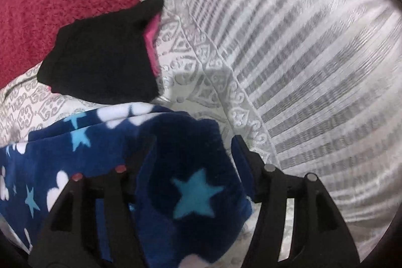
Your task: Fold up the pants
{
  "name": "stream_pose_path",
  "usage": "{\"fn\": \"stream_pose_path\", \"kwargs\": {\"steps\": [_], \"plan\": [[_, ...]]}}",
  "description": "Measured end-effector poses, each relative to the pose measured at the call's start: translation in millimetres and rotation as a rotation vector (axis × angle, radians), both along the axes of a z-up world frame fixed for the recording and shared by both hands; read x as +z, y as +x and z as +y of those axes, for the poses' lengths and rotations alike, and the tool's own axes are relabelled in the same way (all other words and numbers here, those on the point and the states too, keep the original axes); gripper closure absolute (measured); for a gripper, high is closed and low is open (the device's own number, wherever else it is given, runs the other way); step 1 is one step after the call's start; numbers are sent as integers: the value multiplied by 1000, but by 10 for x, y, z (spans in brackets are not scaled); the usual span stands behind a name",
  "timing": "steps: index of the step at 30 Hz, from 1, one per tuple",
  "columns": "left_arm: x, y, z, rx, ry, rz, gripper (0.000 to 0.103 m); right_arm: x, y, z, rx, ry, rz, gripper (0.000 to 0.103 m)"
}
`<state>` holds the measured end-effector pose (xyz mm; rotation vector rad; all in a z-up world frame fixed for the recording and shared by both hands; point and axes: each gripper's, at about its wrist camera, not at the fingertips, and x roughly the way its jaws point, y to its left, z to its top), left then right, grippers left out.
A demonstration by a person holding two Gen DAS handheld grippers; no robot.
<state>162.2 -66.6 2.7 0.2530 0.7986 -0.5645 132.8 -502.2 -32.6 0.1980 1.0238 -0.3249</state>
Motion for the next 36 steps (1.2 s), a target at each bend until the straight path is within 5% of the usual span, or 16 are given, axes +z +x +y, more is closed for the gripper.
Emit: {"fn": "stream_pose_path", "kwargs": {"steps": [4, 7, 14, 15, 16, 17, 18, 22, 28, 31, 36], "plan": [[-242, 220, -765, -195, 115, 29, 37, -140, 11, -216, 2, 115, 4, 29], [-456, 342, -1170, -279, 201, 30, 37, -227, 24, -269, 37, 130, 17, 28], [-798, 527, -1381, -368, 226, 115, 39, -277, 112, -318, 99, 179, -4, 29], [-830, 554, -1397, -364, 214, 131, 43, -277, 123, -302, 106, 173, -8, 33], [-851, 590, -1403, -361, 209, 147, 62, -275, 132, -281, 109, 158, -11, 62], [-886, 604, -1411, -363, 211, 159, 91, -266, 134, -254, 106, 127, -14, 80], [-910, 591, -1413, -367, 222, 156, 98, -259, 129, -240, 99, 111, -14, 81], [-835, 392, -1373, -394, 253, 47, 99, -61, -19, -68, 128, 7, -114, 82], [-453, 491, -1308, -327, 202, -46, 98, 336, -194, -152, 97, 60, -274, 81], [-614, 664, -1379, -285, 250, -11, 93, 231, 10, -222, 92, 74, -232, 80], [-1015, 707, -1422, -209, 402, -11, 79, -351, 455, -230, 71, 45, -21, 70]]}}
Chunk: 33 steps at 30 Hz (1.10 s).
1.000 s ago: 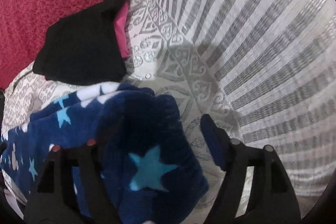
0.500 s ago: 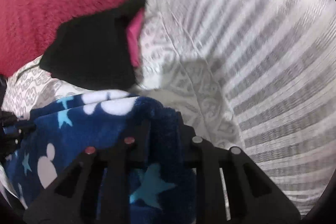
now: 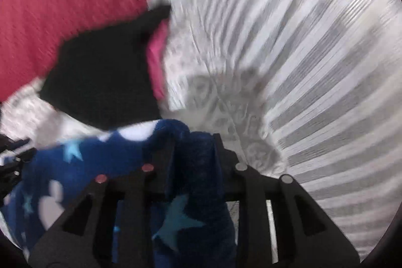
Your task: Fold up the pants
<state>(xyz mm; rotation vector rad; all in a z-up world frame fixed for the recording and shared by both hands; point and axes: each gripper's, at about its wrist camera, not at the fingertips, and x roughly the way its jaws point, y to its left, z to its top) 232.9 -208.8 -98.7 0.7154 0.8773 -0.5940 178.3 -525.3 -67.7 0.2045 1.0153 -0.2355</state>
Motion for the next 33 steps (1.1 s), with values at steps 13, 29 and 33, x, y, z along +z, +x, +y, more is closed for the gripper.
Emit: {"fn": "stream_pose_path", "kwargs": {"steps": [13, 29, 33], "plan": [[884, -1248, 773, -107, -275, 28, 57, 514, -1072, -58, -42, -4, -120, 36], [348, -2072, 459, -194, -267, 250, 58, 357, -1327, 902, 120, -5, -77, 36], [511, -1840, 393, -185, -322, 177, 57, 428, -1436, 993, 149, -11, -92, 36]]}}
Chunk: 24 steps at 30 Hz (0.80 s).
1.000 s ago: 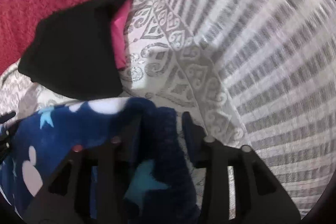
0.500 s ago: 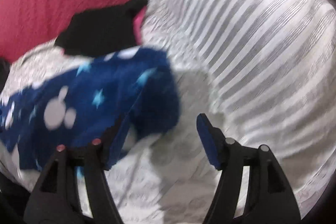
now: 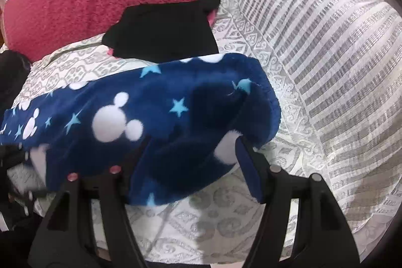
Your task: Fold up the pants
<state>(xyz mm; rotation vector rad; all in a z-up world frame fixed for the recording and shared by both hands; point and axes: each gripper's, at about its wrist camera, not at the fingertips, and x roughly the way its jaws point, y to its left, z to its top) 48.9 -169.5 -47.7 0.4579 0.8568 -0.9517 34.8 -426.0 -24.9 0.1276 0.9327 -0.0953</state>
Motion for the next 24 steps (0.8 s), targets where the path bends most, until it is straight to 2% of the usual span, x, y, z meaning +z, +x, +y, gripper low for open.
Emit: {"fn": "stream_pose_path", "kwargs": {"steps": [2, 4, 7, 10, 11, 12, 13, 15, 17, 19, 21, 24], "plan": [[27, 43, -59, -19, -5, -11, 56, -27, -15, -29, -7, 21, -2, 36], [-27, 71, -95, -43, 9, 13, 53, -65, -29, -72, -24, 45, 6, 36], [-143, -13, -117, -83, 17, 45, 53, -169, -6, -172, -60, 68, 29, 36], [-204, -9, -196, -78, 19, 72, 55, -222, -6, -248, -80, 76, 38, 36], [-200, -9, -197, -71, 13, 76, 76, -232, -7, -288, -92, 70, 38, 36], [-180, 6, -199, -67, -2, 90, 91, -233, -6, -326, -102, 68, 35, 36], [-136, 14, -195, -59, -27, 127, 93, -232, -9, -374, -114, 70, 31, 36], [-34, -69, -183, -83, -61, 140, 93, -218, -31, -512, -152, 92, 19, 36], [4, -251, -206, -145, -24, 63, 93, -232, -51, -634, -186, 114, 20, 36], [-86, -304, -221, -173, 22, 52, 93, -257, -58, -699, -201, 121, 27, 36], [-175, -245, -209, -146, 37, 75, 90, -295, -57, -734, -208, 125, 33, 36], [-221, -158, -170, -94, 17, 82, 77, -328, -53, -738, -204, 146, 39, 36]]}}
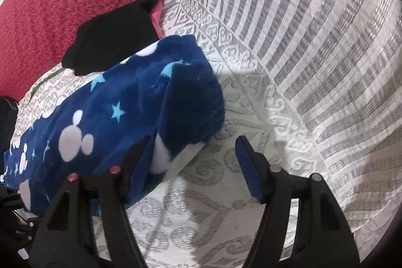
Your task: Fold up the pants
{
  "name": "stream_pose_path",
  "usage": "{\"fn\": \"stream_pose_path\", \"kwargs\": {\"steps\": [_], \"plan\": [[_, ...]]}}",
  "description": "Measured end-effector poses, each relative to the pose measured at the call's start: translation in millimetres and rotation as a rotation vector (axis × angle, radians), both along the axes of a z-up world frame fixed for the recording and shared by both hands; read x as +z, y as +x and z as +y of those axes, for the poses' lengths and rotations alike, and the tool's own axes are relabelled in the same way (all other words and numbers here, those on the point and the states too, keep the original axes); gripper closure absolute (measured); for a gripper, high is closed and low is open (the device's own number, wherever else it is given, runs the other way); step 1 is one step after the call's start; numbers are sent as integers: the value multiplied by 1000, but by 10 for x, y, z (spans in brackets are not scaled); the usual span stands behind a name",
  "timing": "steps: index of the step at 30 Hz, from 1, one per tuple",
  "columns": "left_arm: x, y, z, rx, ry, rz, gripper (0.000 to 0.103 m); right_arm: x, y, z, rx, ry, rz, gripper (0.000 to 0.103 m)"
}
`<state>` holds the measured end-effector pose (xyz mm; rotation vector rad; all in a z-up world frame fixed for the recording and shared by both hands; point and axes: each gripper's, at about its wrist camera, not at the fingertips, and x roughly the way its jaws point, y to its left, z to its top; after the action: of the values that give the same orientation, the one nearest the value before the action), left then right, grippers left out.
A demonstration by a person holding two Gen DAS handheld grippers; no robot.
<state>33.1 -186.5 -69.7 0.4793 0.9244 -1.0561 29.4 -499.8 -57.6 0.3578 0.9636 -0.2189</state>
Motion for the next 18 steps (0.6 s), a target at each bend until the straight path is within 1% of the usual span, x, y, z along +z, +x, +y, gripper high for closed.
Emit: {"fn": "stream_pose_path", "kwargs": {"steps": [1, 2, 4, 6, 7, 8, 9, 10, 11, 12, 13, 14, 16, 17, 18], "plan": [[13, 11, -9, 6, -9, -1, 67, -7, 2, -1, 5, 5, 1, 36], [37, 9, -38, 8, -16, -11, 51, -9, 16, -8, 7, 7, 3, 36], [95, -27, -123, 8, -28, -67, 38, -6, 40, -49, 0, 13, 1, 34], [122, -63, -224, -1, -38, -116, 37, 1, 62, -145, -28, 52, -18, 25], [112, -64, -293, -2, -42, -106, 40, -5, 78, -193, -40, 82, -29, 19], [99, -60, -327, 0, -47, -78, 59, -39, 109, -244, -48, 125, -32, 18], [72, -52, -361, 10, -41, -43, 71, -85, 148, -274, -53, 159, -22, 18], [44, -47, -379, 36, -27, -18, 81, -136, 191, -288, -56, 187, -8, 22], [46, -55, -362, 56, -35, -9, 88, -193, 251, -274, -48, 203, 7, 59], [67, -71, -319, 67, -56, -1, 91, -208, 292, -238, -37, 197, 15, 79], [109, -104, -268, 69, -76, 1, 91, -204, 313, -219, -46, 185, 29, 81], [147, -158, -224, 63, -91, -13, 91, -114, 273, -219, -88, 180, -3, 82], [163, -275, -188, 30, -91, -55, 92, 103, 197, -200, -99, 135, -79, 82], [115, -320, -198, 12, -74, -44, 92, 179, 205, -160, -71, 79, -82, 80], [63, -341, -210, 12, -62, -41, 92, 178, 246, -118, -40, 23, -45, 79]]}}
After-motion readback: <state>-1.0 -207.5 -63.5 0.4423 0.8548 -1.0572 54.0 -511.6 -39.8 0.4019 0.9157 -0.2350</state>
